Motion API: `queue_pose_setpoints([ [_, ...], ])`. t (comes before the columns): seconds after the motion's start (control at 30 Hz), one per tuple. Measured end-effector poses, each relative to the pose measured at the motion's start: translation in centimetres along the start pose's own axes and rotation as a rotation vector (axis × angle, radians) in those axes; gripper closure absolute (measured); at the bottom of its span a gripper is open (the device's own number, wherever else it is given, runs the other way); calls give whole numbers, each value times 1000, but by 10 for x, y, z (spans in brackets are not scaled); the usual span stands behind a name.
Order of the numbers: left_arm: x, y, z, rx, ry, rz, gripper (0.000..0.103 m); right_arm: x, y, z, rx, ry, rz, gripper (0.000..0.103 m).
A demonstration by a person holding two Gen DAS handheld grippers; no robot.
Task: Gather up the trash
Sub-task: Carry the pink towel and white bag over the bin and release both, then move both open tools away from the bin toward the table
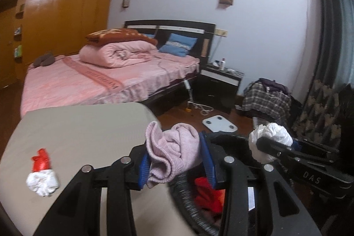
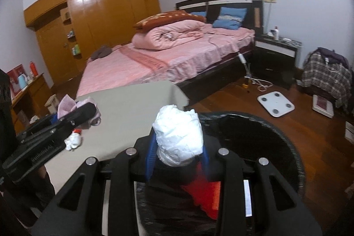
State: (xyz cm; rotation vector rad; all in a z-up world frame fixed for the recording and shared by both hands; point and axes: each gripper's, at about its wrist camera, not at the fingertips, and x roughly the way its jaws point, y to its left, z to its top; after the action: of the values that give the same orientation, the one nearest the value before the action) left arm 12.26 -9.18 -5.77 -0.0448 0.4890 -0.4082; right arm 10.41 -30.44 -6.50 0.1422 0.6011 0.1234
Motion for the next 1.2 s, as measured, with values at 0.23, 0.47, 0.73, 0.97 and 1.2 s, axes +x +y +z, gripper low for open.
queue_pose_setpoints([
  [0.23,28,-41,3,48,16,-83,62,-6,-40,-9,28,5,-76,71],
  [0.47,56,-74,2,80,46,-150,62,-4,-67,-15,50,13,-128,68],
  [0.73,73,-87,-5,103,74,-193,36,-9,-87,-25,96,1,-201,31],
  [0.97,52,-43,-3,69,37,-68,13,-19,-81,-25,114,-36,-204,7],
  [1.2,11,29,-6,-1,6,96,6,-6,-33,-18,72,-26,-138,5],
])
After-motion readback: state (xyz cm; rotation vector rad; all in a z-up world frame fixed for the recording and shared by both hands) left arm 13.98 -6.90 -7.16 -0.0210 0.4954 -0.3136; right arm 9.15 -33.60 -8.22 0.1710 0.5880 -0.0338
